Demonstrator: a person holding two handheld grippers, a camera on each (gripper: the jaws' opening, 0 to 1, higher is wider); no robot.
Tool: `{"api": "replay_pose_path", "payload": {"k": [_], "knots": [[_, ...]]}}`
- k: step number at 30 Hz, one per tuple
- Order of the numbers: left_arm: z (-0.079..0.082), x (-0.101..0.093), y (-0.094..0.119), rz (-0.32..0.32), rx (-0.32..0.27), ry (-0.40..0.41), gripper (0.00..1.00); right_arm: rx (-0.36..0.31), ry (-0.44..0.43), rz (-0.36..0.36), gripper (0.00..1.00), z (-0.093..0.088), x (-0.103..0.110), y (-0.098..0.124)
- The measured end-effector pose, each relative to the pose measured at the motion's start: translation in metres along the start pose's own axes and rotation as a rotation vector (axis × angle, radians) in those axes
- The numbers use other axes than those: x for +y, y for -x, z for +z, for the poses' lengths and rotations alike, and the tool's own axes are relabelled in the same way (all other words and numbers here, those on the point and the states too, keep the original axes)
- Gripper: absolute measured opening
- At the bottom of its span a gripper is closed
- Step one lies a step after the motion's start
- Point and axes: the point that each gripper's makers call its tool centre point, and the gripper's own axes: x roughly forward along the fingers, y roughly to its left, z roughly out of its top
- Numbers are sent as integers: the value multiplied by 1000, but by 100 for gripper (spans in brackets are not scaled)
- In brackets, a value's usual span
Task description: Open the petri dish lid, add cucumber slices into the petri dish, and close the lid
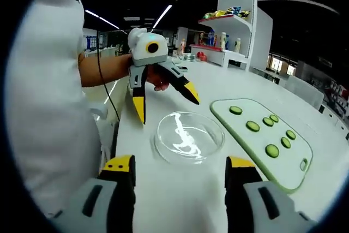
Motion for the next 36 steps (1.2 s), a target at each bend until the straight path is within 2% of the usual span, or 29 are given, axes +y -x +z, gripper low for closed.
{"api": "replay_pose_path", "payload": {"k": [5, 20, 36], "knots": [[1, -2, -1, -13, -10, -8, 66, 2, 0, 11, 66, 0, 4, -3], [4, 0, -4, -33, -47, 6, 66, -15, 0, -14, 66, 1, -5, -5], [4, 2, -12, -50, -61, 15, 67, -24, 14, 8, 65, -3, -9, -9]]}}
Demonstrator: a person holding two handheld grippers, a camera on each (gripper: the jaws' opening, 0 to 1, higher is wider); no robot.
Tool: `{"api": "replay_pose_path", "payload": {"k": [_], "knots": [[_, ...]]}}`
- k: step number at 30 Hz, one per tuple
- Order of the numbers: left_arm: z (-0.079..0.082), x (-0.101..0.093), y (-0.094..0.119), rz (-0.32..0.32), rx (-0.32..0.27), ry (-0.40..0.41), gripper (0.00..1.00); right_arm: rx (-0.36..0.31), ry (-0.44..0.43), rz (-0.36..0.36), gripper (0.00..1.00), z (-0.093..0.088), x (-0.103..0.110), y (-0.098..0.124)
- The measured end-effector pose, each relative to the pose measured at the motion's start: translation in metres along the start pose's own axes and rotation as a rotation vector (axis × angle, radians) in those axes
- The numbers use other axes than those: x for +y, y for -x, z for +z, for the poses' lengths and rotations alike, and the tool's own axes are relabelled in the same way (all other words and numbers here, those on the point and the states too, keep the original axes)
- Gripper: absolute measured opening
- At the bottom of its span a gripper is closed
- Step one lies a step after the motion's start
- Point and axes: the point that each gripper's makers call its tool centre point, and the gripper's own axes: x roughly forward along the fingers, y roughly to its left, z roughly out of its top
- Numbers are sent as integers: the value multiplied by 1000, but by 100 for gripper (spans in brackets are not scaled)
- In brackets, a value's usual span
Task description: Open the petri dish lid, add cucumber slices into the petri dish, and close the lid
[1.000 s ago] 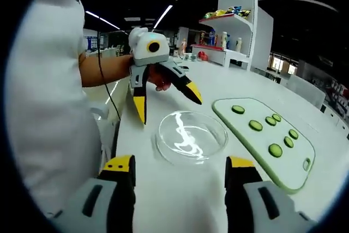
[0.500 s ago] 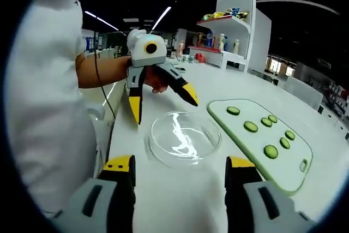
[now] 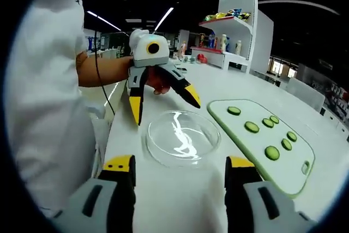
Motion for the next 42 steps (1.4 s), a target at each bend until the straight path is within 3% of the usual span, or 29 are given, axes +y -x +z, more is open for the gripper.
{"api": "replay_pose_path", "payload": {"k": [19, 25, 42], "knots": [[4, 2, -6, -22, -19, -13, 67, -14, 8, 27, 64, -1, -1, -8], [2, -6, -10, -63, -14, -29, 67, -21, 16, 38, 64, 0, -2, -10], [1, 2, -12, -52, -17, -29, 66, -37, 22, 67, 65, 5, -2, -12]]}}
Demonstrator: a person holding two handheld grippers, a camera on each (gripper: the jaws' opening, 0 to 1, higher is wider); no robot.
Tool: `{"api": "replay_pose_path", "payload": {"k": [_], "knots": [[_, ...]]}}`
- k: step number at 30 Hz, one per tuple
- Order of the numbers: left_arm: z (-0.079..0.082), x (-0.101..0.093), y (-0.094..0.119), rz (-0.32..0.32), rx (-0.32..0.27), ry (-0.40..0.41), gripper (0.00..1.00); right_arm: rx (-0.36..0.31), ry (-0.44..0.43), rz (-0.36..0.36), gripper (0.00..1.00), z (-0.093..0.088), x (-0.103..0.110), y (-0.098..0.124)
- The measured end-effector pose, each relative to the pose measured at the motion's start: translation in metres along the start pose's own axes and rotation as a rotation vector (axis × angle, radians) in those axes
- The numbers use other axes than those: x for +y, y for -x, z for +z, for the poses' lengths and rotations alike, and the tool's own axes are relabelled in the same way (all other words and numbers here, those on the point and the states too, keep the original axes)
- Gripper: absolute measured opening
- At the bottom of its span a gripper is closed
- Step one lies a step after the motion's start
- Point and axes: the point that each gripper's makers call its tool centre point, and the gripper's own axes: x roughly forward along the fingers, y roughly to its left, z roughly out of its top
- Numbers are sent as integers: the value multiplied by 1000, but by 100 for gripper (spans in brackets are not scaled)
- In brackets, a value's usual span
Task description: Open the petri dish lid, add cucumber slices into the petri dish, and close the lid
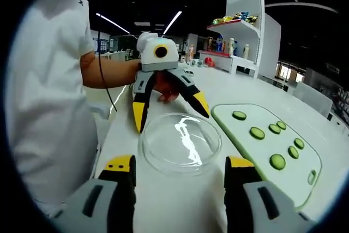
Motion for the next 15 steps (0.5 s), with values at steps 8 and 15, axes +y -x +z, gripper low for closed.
{"api": "replay_pose_path", "payload": {"k": [8, 15], "knots": [[-1, -3, -1, -13, 6, -2, 66, 5, 10, 20, 66, 1, 2, -1], [-3, -5, -4, -24, 16, -7, 67, 8, 14, 41, 67, 1, 5, -4]]}}
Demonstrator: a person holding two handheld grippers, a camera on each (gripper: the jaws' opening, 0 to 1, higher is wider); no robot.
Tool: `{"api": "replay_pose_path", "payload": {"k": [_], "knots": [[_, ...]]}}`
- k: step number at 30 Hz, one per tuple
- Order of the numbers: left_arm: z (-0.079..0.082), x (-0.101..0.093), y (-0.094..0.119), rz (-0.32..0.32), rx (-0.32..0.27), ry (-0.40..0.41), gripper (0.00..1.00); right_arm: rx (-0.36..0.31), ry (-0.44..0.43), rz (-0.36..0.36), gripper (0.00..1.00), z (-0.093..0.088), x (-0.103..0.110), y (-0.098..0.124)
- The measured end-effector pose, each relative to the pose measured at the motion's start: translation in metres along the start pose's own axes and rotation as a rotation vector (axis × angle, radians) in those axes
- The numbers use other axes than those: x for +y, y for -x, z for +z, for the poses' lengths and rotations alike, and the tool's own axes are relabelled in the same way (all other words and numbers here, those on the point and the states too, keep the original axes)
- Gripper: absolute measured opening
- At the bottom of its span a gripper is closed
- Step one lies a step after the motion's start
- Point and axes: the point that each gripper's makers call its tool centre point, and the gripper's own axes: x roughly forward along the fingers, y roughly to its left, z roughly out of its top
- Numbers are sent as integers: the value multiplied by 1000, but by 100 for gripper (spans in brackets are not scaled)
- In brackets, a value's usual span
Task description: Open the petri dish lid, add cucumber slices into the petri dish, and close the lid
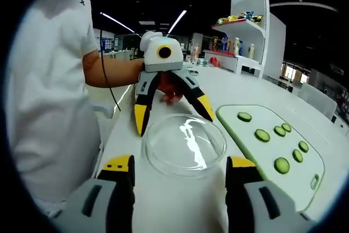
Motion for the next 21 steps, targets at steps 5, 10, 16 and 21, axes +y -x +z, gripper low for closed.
{"api": "replay_pose_path", "payload": {"k": [5, 10, 16, 21], "knots": [[1, 1, -2, 1, -5, 1, 67, 3, 10, -5, 67, 0, -3, -3], [1, 0, -3, -9, -10, 9, 67, -13, -3, -4, 67, 2, -5, -4], [1, 0, -3, -15, -15, 14, 67, -11, -14, 14, 68, 1, -3, -8], [0, 1, -4, -15, -14, 19, 67, -4, -14, 18, 68, 0, -4, -10]]}}
